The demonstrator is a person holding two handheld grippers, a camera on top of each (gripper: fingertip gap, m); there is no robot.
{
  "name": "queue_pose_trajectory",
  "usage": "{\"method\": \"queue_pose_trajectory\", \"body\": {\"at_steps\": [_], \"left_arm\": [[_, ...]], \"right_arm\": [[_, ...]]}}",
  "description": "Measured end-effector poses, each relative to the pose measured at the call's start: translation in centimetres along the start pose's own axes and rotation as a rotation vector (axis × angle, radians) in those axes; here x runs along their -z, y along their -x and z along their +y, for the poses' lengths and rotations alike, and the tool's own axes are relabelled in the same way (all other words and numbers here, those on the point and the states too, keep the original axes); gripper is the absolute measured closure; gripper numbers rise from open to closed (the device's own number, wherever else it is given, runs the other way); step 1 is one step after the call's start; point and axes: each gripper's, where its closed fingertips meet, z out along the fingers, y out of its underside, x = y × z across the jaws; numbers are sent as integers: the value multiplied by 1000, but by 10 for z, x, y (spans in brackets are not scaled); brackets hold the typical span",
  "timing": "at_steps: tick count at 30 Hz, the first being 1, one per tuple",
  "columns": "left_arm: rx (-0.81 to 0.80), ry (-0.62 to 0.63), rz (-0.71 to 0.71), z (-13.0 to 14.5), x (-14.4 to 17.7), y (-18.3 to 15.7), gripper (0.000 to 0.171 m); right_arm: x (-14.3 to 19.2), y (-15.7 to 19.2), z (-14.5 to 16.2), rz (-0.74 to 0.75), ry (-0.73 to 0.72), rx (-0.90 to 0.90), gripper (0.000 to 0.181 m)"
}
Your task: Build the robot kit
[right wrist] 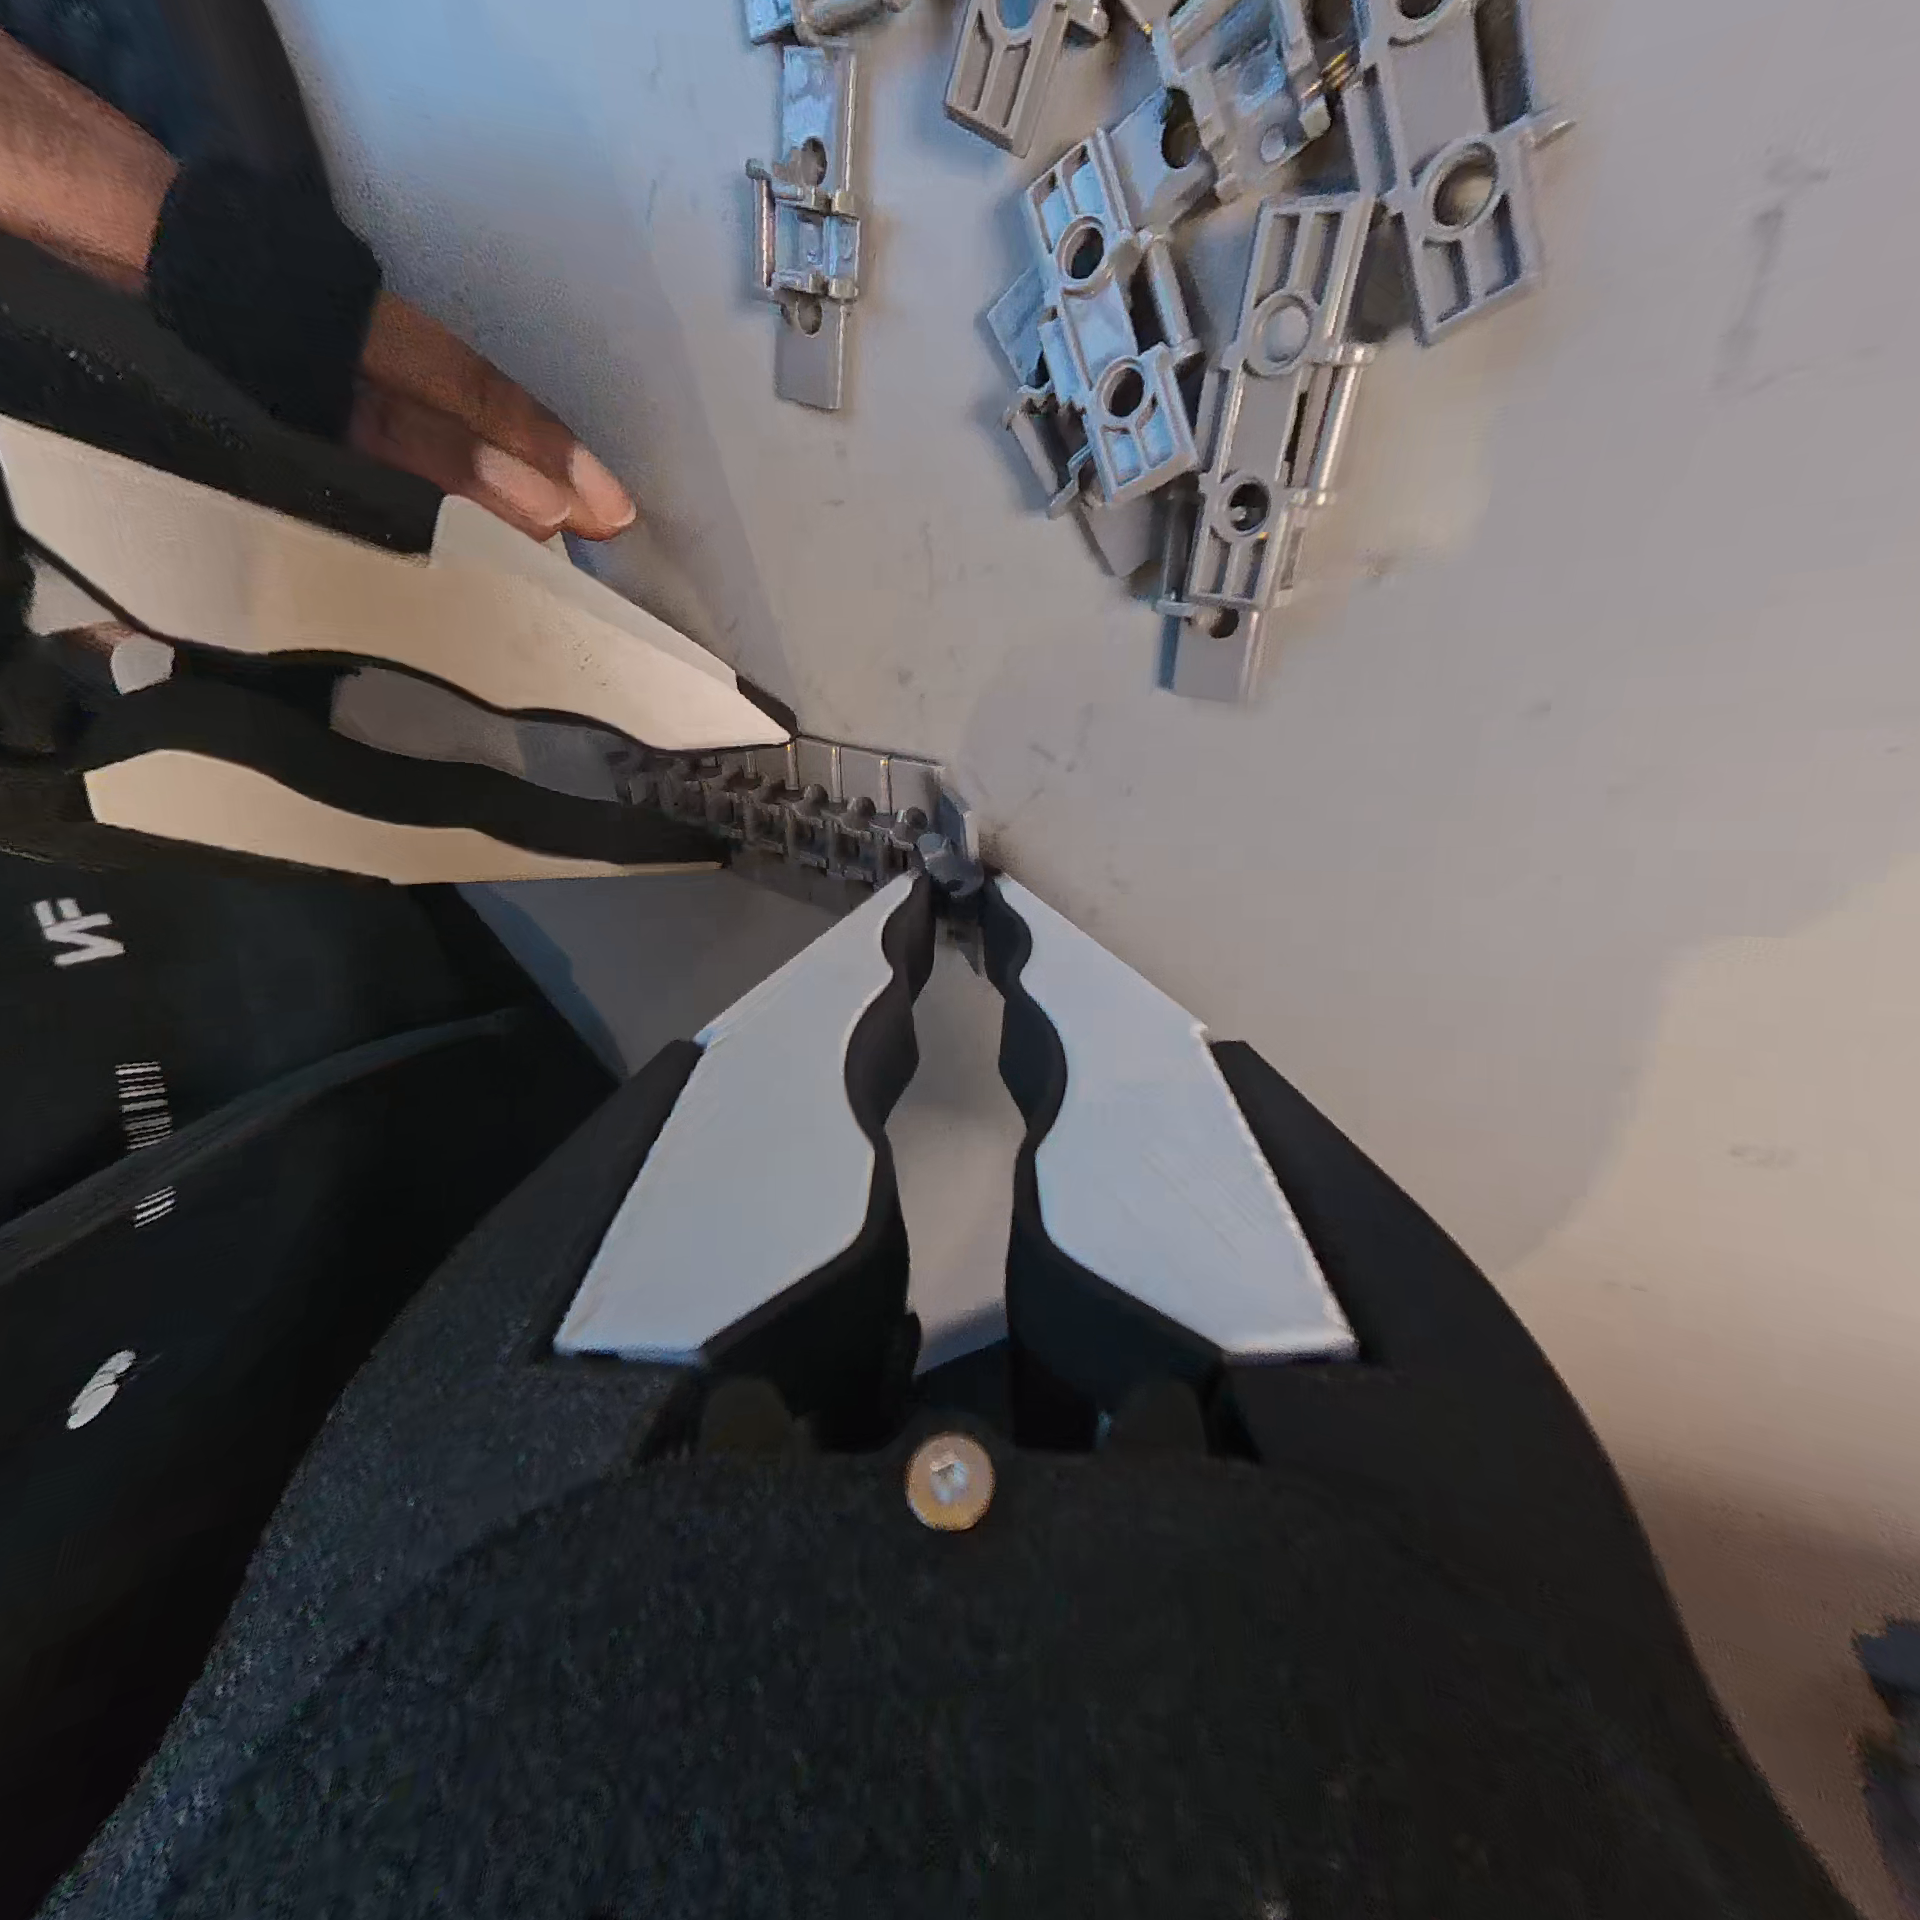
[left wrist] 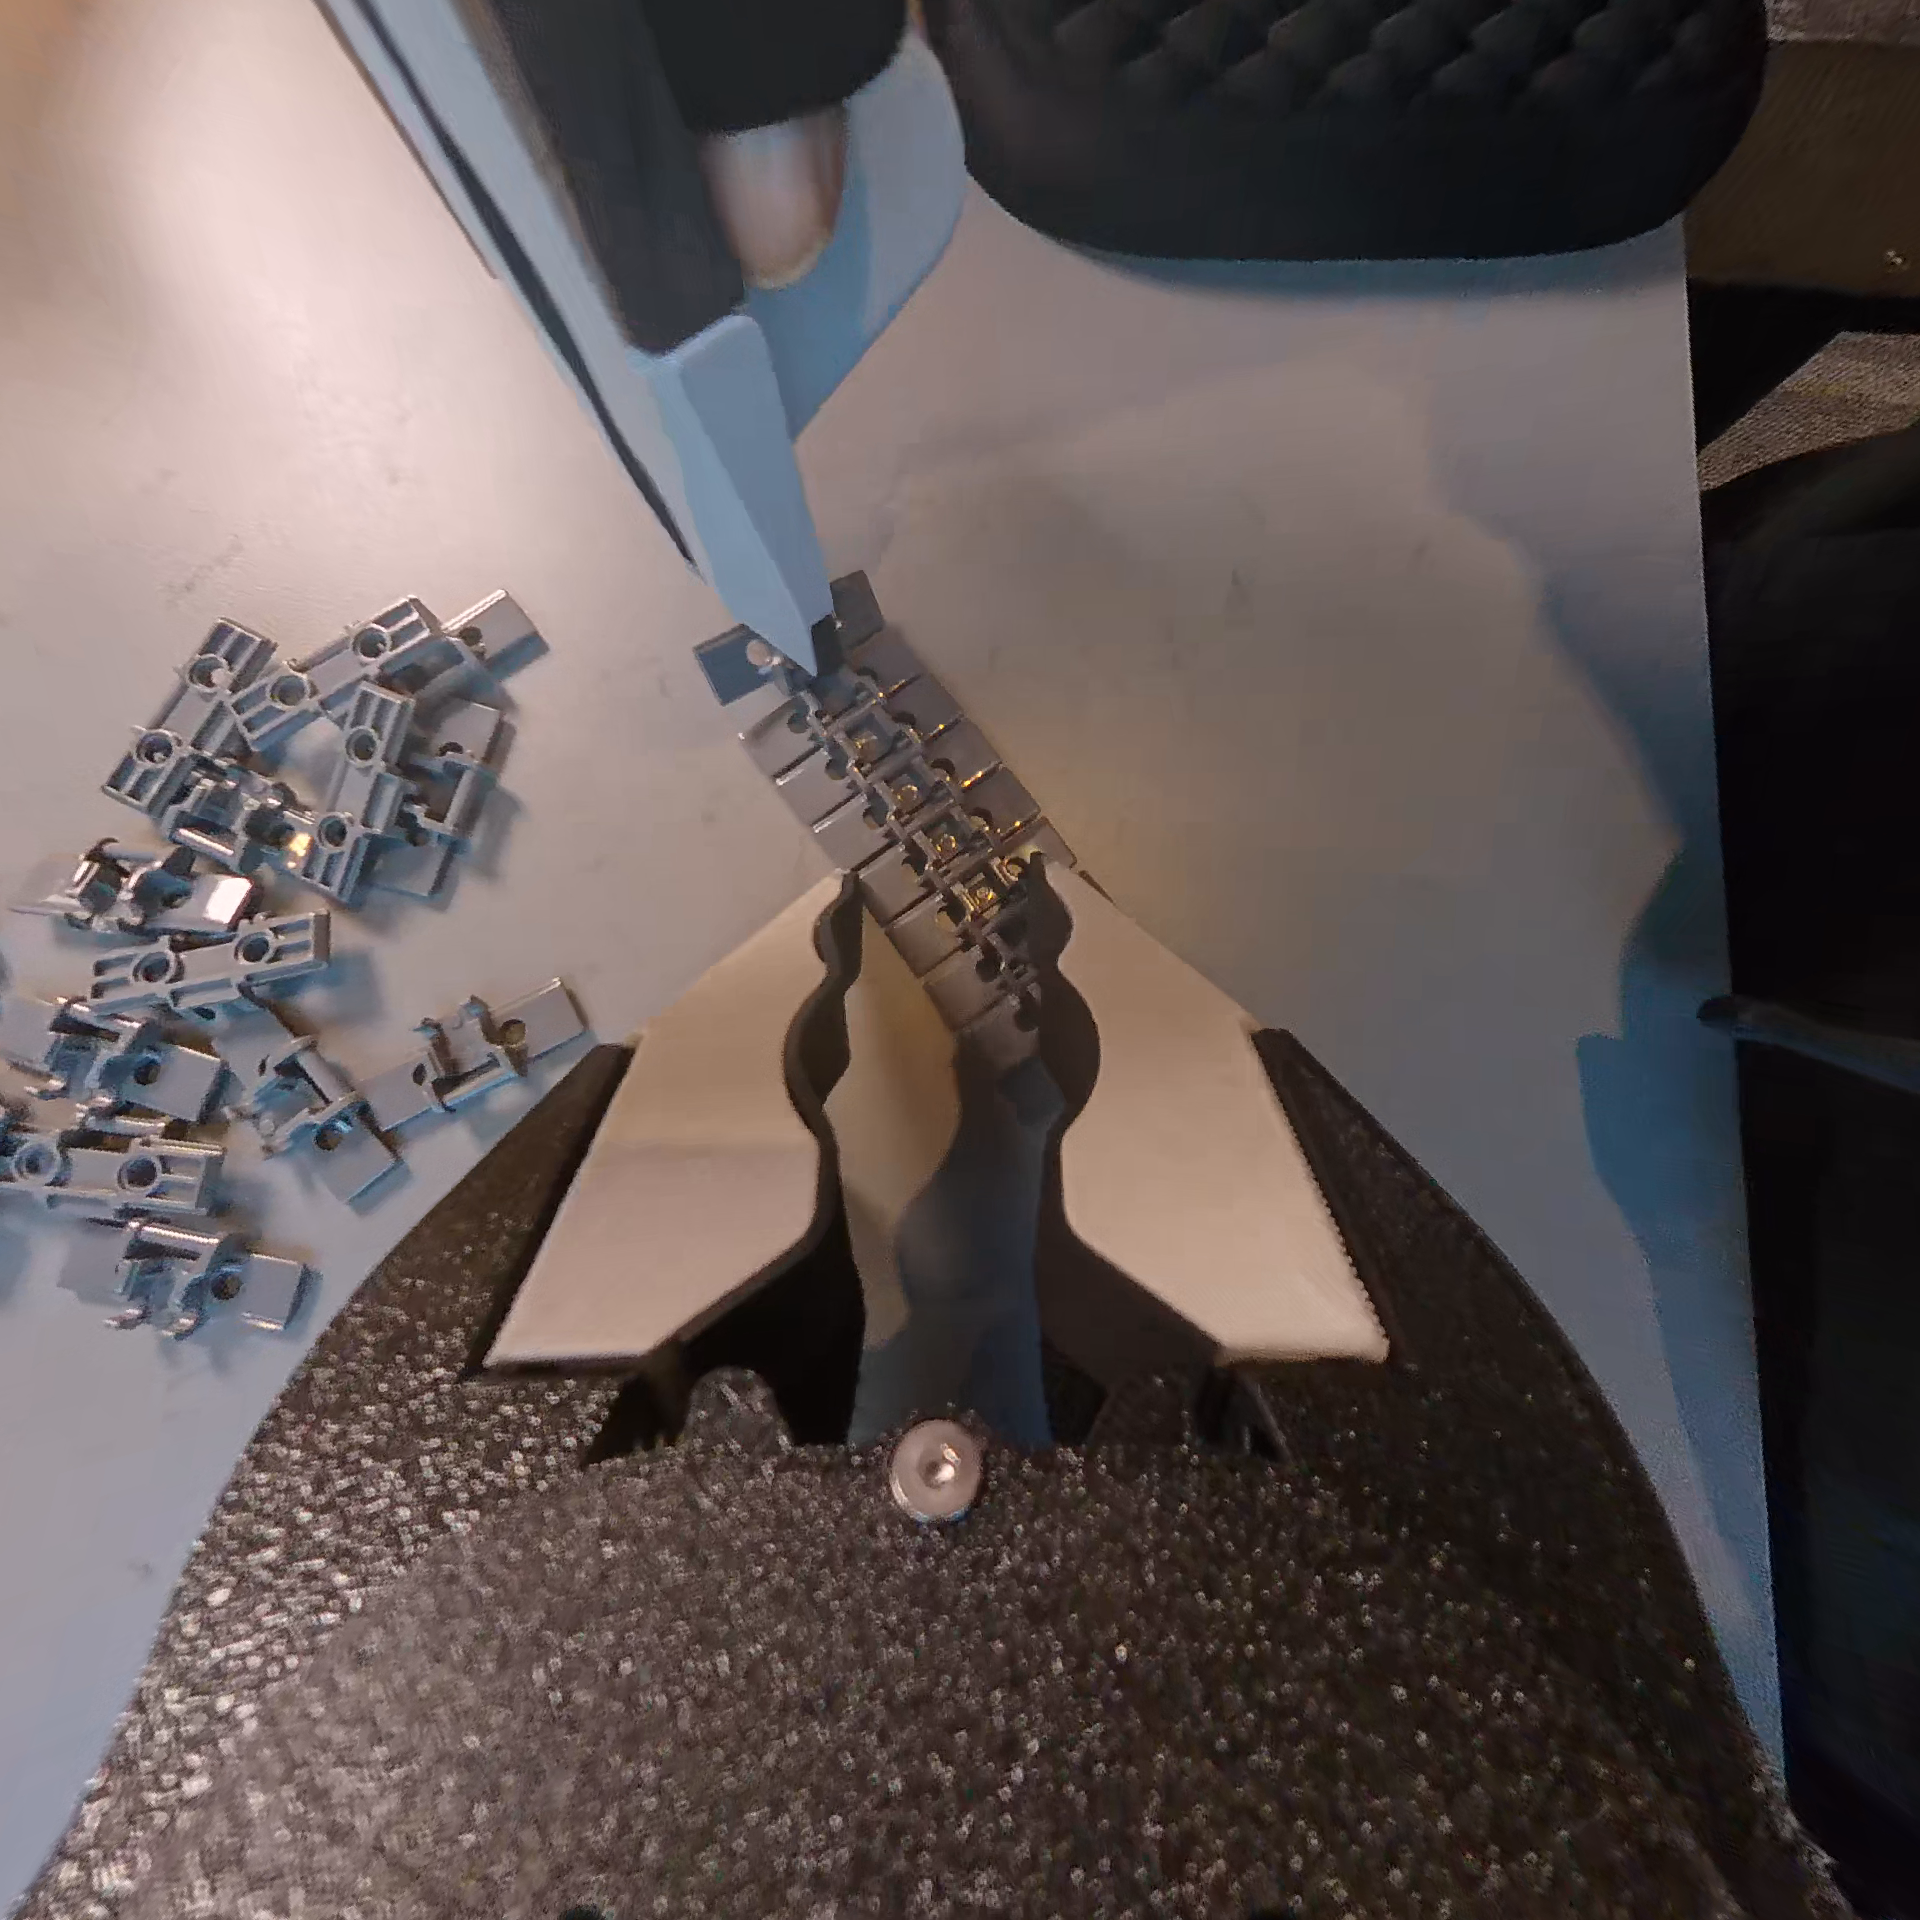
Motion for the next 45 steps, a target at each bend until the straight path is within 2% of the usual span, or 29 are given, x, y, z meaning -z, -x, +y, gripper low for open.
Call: {"method": "queue_pose_trajectory", "body": {"at_steps": [6,10,13,15,19,24,26,31,35,40,45], "left_arm": [[-21,-2,-9,0,-1,-1,140],[-4,-8,4,0,0,-1,140],[7,-10,8,0,0,0,140],[17,-8,22,1,1,-1,140],[27,-7,32,1,1,-1,140],[10,9,60,4,9,0,141],[7,-26,97,0,21,3,142],[40,-85,45,-2,52,45,145],[59,-14,-41,20,41,74,145],[49,4,-96,21,27,81,153],[-15,-1,-152,18,24,82,157]], "right_arm": [[0,-2,0,-12,209,8,175],[0,-2,1,1,223,58,174],[1,0,2,-43,137,91,171],[5,-1,5,-66,74,122,162],[18,0,3,-147,-101,96,158],[22,-1,1,-53,-282,279,158],[23,3,-1,-5,-355,366,158],[28,12,-3,77,-532,477,158],[25,19,2,115,-602,514,158],[21,25,5,125,-645,535,158],[31,34,-8,73,-737,514,159]]}}
